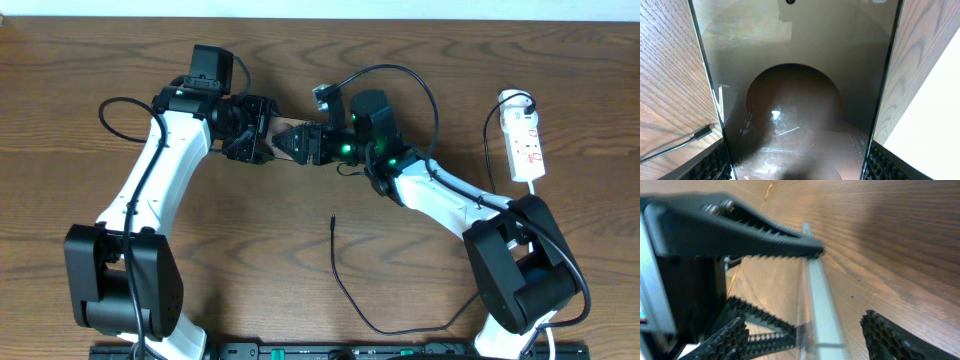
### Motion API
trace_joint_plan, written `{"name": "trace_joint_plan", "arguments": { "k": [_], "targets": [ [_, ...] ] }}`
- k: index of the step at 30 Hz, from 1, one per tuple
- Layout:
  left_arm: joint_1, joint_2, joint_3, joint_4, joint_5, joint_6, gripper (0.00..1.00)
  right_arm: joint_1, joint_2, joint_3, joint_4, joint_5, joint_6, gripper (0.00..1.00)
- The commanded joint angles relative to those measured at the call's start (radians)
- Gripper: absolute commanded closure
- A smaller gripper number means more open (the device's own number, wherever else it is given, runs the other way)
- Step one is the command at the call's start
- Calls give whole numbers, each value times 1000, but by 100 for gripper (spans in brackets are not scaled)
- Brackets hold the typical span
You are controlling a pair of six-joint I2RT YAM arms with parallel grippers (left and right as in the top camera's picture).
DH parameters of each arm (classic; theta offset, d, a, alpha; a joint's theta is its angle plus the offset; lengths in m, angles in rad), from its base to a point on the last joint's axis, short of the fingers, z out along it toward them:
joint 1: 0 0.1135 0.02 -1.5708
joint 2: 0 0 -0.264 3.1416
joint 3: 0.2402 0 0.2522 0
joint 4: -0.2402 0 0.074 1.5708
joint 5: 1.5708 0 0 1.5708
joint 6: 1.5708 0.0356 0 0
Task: Plug charger to phone and switch on socket
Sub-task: 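Grasp the phone's bottom edge with the right gripper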
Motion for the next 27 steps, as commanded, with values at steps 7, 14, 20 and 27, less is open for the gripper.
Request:
{"name": "trace_joint_plan", "arguments": {
  "k": [7,14,20,27],
  "targets": [
    [-19,-5,2,1,46,-12,92,17,1,7,-22,59,62,40],
    [-27,-5,2,1,43,4,93,23,1,7,-31,51,62,45],
    [-28,-5,2,1,32,8,93,23,1,7,-58,50,62,57],
    [-36,-5,2,1,32,38,93,24,1,7,-71,51,62,63]
  ]
}}
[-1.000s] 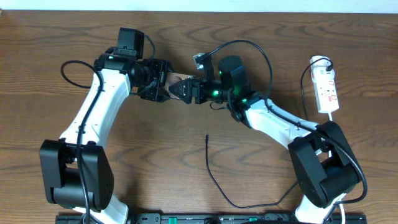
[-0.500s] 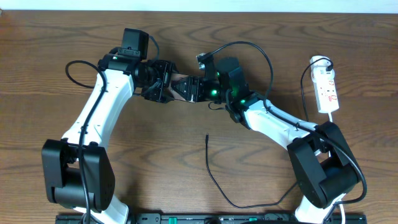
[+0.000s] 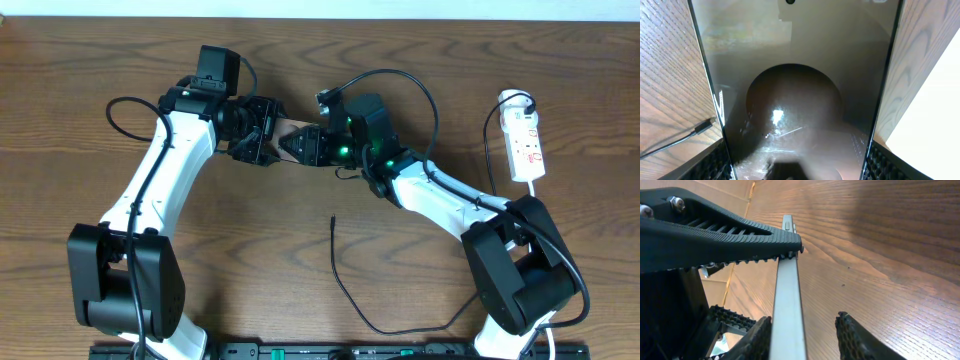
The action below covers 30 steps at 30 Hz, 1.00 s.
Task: Plug charger to phone and switch on socket
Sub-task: 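Grasp the phone's bottom edge with the right gripper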
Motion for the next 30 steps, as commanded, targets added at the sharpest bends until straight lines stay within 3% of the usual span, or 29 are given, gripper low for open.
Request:
{"name": "trace_joint_plan", "arguments": {
  "k": [1,11,15,22,26,30],
  "targets": [
    [-8,-5,2,1,17,29,93,7,1,7,-3,3,-2,63],
    [-8,-5,2,1,17,43,93,7,1,8,2,-4,-2,71],
    [-8,-5,2,1,17,43,93,7,1,8,3,-8,-2,84],
    [-8,-5,2,1,17,48,93,11,1,8,10,-16,-2,87],
    [-8,-5,2,1,17,50,93,11,1,7,10,-19,-2,99],
    [-8,-5,2,1,17,50,93,11,1,7,12,-19,-2,99]
  ]
}}
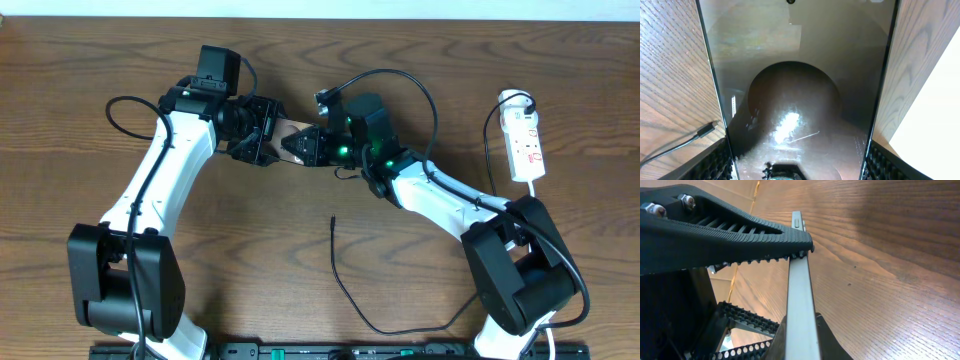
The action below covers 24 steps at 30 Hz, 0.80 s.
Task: Plug charger to phone and switch on socket
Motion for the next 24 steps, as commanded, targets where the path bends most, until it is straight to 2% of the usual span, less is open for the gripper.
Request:
{"name": "trace_joint_plan", "arguments": {
  "k": [1,2,3,4,5,7,8,16,21,24],
  "targets": [
    [-8,-5,2,1,23,25,93,10,1,7,0,0,-14,99],
    [-8,-5,2,1,23,25,93,10,1,7,-1,0,-14,99],
    [-8,-5,2,1,23,25,87,10,1,7,0,-3,-14,99],
    [-8,-5,2,1,20,25,73,10,1,7,0,-3,-14,99],
    [-8,-5,2,1,20,26,66,10,1,7,0,-3,-14,99],
    [-8,-5,2,3,21,49,32,10,1,7,0,-2,-14,99],
    [-8,-5,2,2,21,66,11,5,1,7,-1,-2,-15,99],
    [1,-6,2,16,77,108,9,-59,1,7,-5,-3,-14,99],
    [55,-6,2,77,237,237,9,-119,1,7,-4,-3,15,99],
    [99,-6,2,128,330,359,9,-167,1,7,17,-14,144,99]
  ]
}}
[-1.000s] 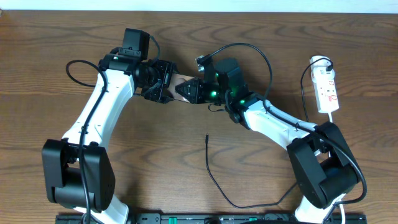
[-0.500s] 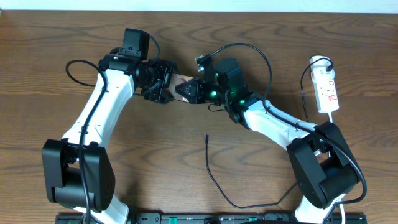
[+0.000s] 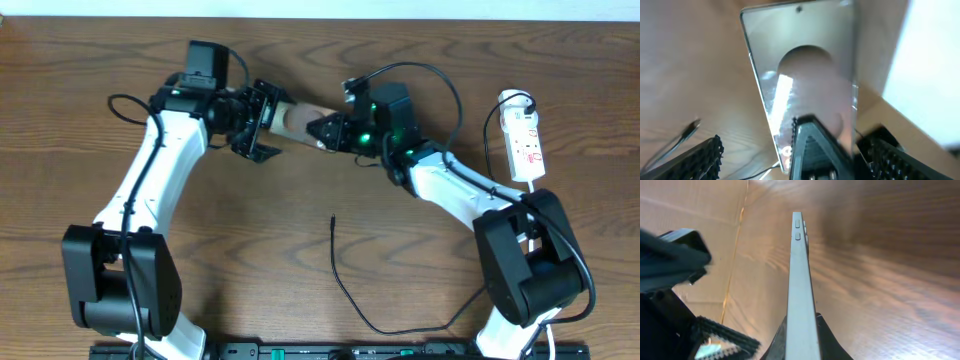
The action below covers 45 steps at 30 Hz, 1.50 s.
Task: Plug charger to phone and switch on socket
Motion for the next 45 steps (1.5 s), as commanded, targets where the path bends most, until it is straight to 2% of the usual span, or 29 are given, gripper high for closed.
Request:
{"name": "trace_joint_plan", "arguments": {
  "k": [1,2,6,9,13,17,21,26,30,45],
  "targets": [
    [58,-6,2,46,152,196,9,-63,-6,7,50,-32,180,99],
    [72,-6,2,60,153,227,9,-78,-6,7,70,-37,243,99],
    [117,-6,2,152,184,338,8,-135,-6,7,171,-18,663,99],
    [134,-5,2,275,231,360,9,-142,-6,8,251,24,903,99],
    [134,-5,2,479,249,335,8,-122,-6,8,394,79,1059,99],
    [134,2,2,629,219,199,9,-81,-6,8,544,170,1195,99],
    [131,24,2,723,200,126,9,-23,-6,8,622,256,1207,99],
    [129,56,2,745,129,-17,9,48,-6,8,632,369,1180,99],
    [129,62,2,784,132,-26,9,72,-6,8,635,385,1146,99],
    [77,62,2,779,100,-38,9,131,-6,8,651,367,1057,99]
  ]
}}
